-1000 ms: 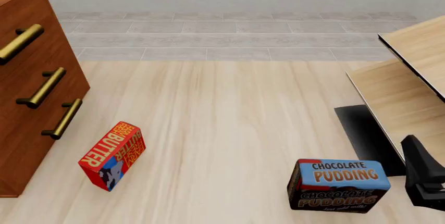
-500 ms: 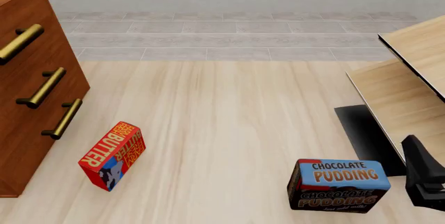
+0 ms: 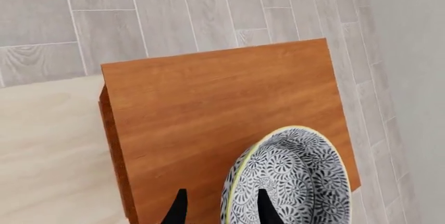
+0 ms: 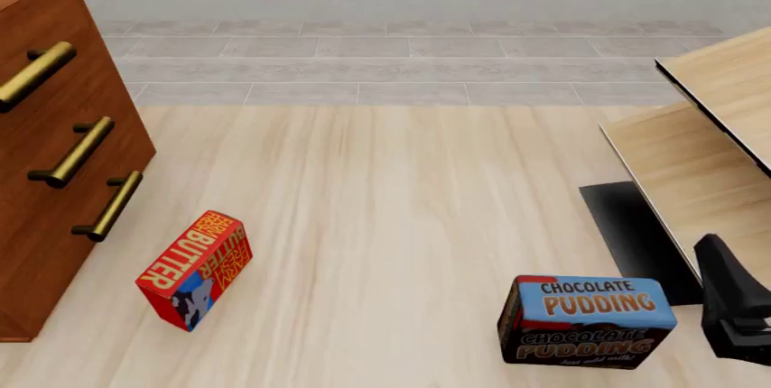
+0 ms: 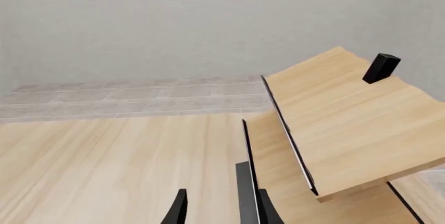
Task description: Close the top drawer of the cabinet and put the bowl on top of it.
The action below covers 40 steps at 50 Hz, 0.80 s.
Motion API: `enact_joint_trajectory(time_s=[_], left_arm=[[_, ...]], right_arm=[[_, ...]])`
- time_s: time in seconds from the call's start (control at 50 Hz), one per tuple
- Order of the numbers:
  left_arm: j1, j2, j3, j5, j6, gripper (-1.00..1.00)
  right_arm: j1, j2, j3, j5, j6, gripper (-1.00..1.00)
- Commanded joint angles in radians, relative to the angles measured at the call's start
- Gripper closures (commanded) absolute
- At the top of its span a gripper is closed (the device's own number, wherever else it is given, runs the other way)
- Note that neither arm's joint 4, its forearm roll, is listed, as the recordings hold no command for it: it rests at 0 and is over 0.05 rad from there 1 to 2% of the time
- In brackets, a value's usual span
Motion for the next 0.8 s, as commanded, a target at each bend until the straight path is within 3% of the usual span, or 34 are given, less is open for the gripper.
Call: enact_joint_trajectory(time_s=[0.02, 0.8], left_arm=[[0.024, -0.013, -0.018, 0.0, -0.01, -1.0], [0.047, -0.1, -0.104, 0.0, -0.048, -1.0]], right_arm=[[0.003, 0.005, 0.0, -0.004, -0.003, -1.0], [-0.006, -0.022, 0.0, 0.015, 0.008, -1.0]])
